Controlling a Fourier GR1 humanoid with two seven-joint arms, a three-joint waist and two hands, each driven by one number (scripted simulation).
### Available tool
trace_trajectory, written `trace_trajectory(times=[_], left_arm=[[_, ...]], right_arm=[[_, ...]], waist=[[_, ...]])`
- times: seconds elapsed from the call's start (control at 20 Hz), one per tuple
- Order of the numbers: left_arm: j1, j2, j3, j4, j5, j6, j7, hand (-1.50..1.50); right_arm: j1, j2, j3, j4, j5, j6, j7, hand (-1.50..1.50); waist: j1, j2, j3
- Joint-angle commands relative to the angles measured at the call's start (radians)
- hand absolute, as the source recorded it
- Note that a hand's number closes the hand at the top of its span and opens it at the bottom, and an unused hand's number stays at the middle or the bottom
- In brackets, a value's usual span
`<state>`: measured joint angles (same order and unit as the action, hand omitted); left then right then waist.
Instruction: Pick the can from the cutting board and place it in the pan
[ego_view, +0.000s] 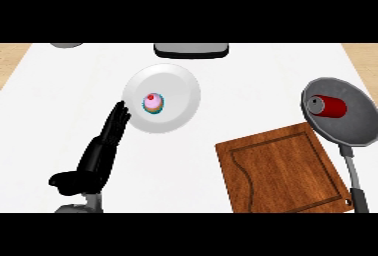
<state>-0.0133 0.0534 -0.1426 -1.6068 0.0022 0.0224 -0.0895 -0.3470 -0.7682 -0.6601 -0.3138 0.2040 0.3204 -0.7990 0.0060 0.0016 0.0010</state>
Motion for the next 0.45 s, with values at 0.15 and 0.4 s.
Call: trace_trajectory(times=[0.15,0.4], left_arm=[[-0.047,-0.011,0.039,0.056,0.001,-0.005,-0.005,0.00],[-0.027,-0.026,0.028,0.055,-0.011,-0.001,-0.020,0.00]], right_arm=[[0.035,-0.005,0.051,-0.051,-0.037,0.003,-0.014,-1.50],[0.038,0.032,0.077,-0.052,-0.029,-0.121,-0.067,-1.50]], waist=[[-0.003,0.000,0.000],[0.000,0.000,0.000]])
